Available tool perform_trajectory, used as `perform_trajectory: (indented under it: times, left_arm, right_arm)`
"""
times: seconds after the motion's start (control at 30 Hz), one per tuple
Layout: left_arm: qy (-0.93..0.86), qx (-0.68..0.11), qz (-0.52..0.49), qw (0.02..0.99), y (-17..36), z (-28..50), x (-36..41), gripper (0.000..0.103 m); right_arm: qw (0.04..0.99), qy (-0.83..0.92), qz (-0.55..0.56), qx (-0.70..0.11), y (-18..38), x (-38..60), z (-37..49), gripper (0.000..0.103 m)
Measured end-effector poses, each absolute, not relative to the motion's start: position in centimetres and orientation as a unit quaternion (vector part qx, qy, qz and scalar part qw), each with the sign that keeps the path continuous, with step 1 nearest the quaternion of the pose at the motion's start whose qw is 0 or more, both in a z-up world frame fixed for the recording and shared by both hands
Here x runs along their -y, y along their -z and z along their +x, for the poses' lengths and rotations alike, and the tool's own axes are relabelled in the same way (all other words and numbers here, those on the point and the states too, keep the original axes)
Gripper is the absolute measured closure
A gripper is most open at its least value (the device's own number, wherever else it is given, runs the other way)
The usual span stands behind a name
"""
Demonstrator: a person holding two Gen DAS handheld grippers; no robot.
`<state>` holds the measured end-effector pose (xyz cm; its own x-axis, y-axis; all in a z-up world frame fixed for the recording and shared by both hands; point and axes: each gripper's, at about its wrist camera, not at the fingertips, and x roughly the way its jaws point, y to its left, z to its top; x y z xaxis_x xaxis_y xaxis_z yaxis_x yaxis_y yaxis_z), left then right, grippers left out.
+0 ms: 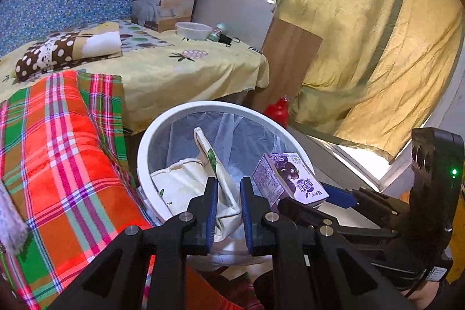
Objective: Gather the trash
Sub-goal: 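Carry the carton and paper bag over the trash bin and open both tools, then move both open tools back over the bed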
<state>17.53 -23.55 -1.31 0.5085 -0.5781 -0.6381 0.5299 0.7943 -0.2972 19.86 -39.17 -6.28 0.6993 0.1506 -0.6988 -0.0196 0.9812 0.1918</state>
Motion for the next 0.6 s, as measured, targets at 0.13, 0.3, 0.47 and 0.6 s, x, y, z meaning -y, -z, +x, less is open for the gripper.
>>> perform_trajectory:
  times: [0.13, 0.3, 0.47, 0.6]
  left_arm:
    - [0.325, -0.387, -0.037, 0.862, 1.8, 18.2, 23.8, 0.086]
    - [0.326, -0.385, -0.047, 0.862, 1.6, 18.2, 23.5, 0.071]
    - [0.319, -0.380, -0.056, 0.866, 1.1, 17.6, 22.5, 0.071]
    - [0.306, -0.374, -0.060, 0.874, 0.7, 16.8, 21.4, 0.071]
  right_arm:
    - [0.915, -0.043, 0.080, -0.393, 6.5, 39.3, 20.1, 0.044]
    - [0.916, -0.040, 0.083, -0.391, 6.5, 39.6, 20.0, 0.044]
    - [0.919, -0.038, 0.084, -0.384, 6.0, 39.4, 19.8, 0.044]
    - [0.922, -0.046, 0.083, -0.375, 5.4, 39.1, 19.4, 0.044]
